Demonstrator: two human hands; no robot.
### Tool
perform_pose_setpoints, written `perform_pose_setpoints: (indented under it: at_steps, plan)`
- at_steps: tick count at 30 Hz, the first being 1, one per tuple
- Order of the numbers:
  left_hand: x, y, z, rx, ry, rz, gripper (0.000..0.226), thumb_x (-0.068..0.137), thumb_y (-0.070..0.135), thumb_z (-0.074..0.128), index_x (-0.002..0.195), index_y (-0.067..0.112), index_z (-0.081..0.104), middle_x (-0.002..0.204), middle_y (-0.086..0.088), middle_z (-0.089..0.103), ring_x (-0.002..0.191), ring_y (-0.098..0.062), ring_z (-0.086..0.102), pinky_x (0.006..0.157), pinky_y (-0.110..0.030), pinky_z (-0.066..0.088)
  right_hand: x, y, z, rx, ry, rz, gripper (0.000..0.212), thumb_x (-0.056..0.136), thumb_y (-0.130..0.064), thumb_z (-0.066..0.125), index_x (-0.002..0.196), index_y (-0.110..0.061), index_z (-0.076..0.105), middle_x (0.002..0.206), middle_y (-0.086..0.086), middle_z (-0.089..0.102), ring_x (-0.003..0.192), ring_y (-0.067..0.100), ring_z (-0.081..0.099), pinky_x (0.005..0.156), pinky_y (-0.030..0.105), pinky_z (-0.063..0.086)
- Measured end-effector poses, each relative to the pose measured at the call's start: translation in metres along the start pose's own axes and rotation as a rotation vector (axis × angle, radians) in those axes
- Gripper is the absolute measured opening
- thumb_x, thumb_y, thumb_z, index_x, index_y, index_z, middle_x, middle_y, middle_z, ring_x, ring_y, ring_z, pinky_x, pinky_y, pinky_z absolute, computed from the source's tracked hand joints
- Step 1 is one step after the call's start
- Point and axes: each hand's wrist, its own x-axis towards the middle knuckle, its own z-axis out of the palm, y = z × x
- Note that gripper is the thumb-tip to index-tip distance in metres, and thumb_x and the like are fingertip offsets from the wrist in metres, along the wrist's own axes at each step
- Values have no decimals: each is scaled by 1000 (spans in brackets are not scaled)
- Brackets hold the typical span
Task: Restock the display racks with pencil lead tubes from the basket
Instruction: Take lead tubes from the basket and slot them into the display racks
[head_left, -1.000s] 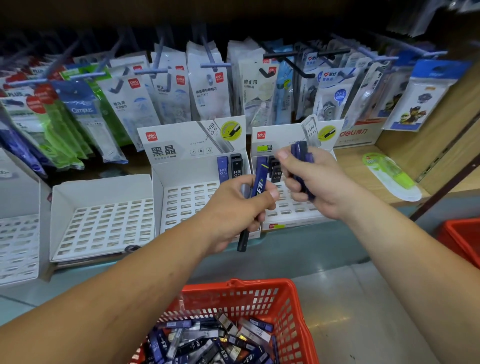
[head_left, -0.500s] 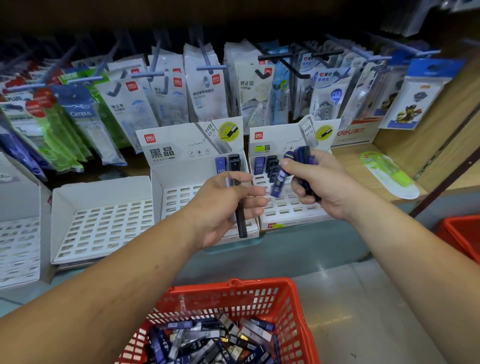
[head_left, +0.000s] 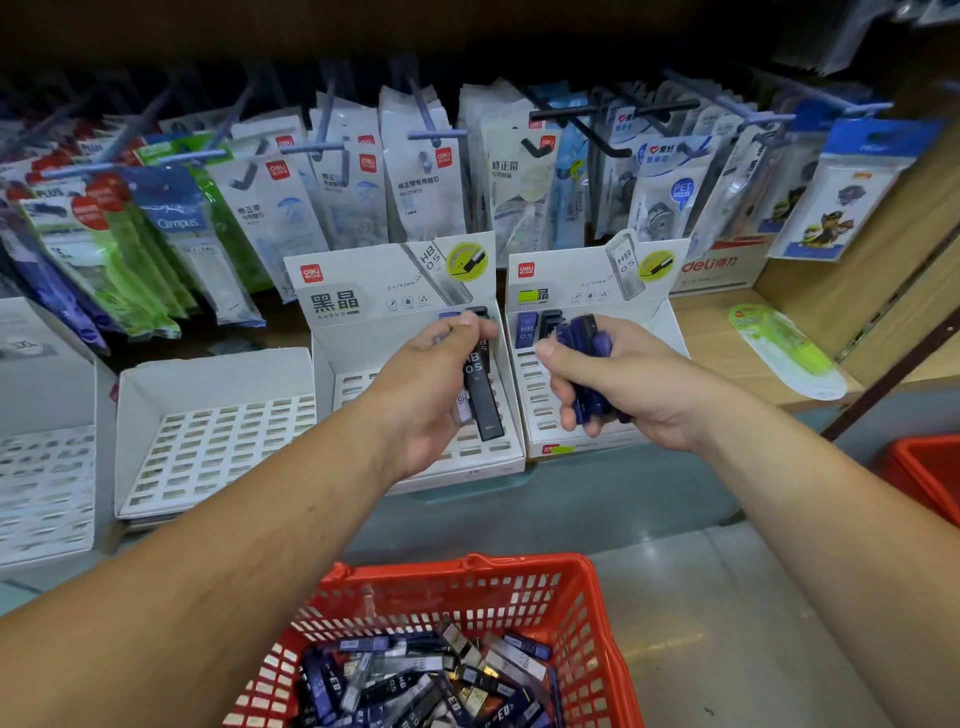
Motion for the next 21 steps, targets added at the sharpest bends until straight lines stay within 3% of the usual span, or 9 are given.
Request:
perform_pose_setpoints:
  at_steps: [2, 5, 7, 9, 11, 14, 18, 21]
  plan:
    - [1, 0, -3, 110, 31, 42, 27, 109, 37, 50, 96, 25, 69, 93, -2, 73, 83, -21, 67, 81, -46, 59, 0, 0, 1, -36, -5, -11, 22, 100, -34, 66, 90, -18, 54, 69, 9, 58, 59, 27, 61, 48, 32, 49]
    - [4, 1, -12, 317, 131, 207, 20, 104, 39, 60, 101, 26, 74, 91, -2, 68, 70, -18, 54, 53, -27, 42, 1, -3, 2, 52, 0, 21, 23, 101, -37, 63, 93, -17, 55, 71, 11, 58, 59, 28, 59, 71, 54, 62]
    - [4, 3, -18, 326, 215, 340, 14, 99, 32, 69, 104, 22, 77, 84, 2, 67, 60, -10, 50, 45, -21, 36, 3, -5, 4, 92, 14, 20, 21, 102, -38, 62, 98, -18, 56, 72, 10, 59, 58, 26, 59, 63, 51, 63]
    - [5, 8, -23, 358, 267, 473, 14, 93, 25, 76, 105, 17, 78, 74, 11, 67, 58, -1, 53, 51, -15, 44, 5, -5, 11, 95, 60, -11, 19, 102, -38, 62, 105, -20, 58, 73, 9, 61, 58, 24, 59, 45, 32, 51]
    - [7, 13, -23, 412, 297, 540, 23, 89, 24, 82, 110, 15, 77, 71, 5, 63, 58, -1, 54, 56, -15, 47, 8, -1, 18, 120, 113, -21, 18, 101, -37, 64, 107, -20, 60, 71, 8, 62, 58, 24, 58, 42, 27, 41]
    - [7, 17, -19, 484, 305, 554, 30, 85, 19, 85, 110, 14, 70, 75, -12, 67, 55, -9, 65, 52, -13, 48, 12, 2, 23, 159, 119, -12, 18, 99, -37, 67, 109, -23, 64, 72, 8, 64, 60, 24, 58, 47, 32, 51]
    - [16, 11, -21, 605, 252, 542, 17, 85, 10, 84, 99, 16, 75, 82, 1, 77, 73, -12, 74, 66, -16, 56, 16, 4, 18, 235, 126, -2, 21, 96, -41, 70, 111, -26, 68, 71, 8, 65, 62, 23, 59, 63, 49, 63]
    - [21, 4, -24, 617, 171, 496, 27, 92, 0, 73, 114, 17, 75, 88, 10, 78, 79, -7, 75, 78, -15, 56, 18, 8, 15, 238, 141, -3, 22, 96, -42, 70, 112, -28, 69, 71, 7, 65, 62, 22, 59, 57, 41, 61]
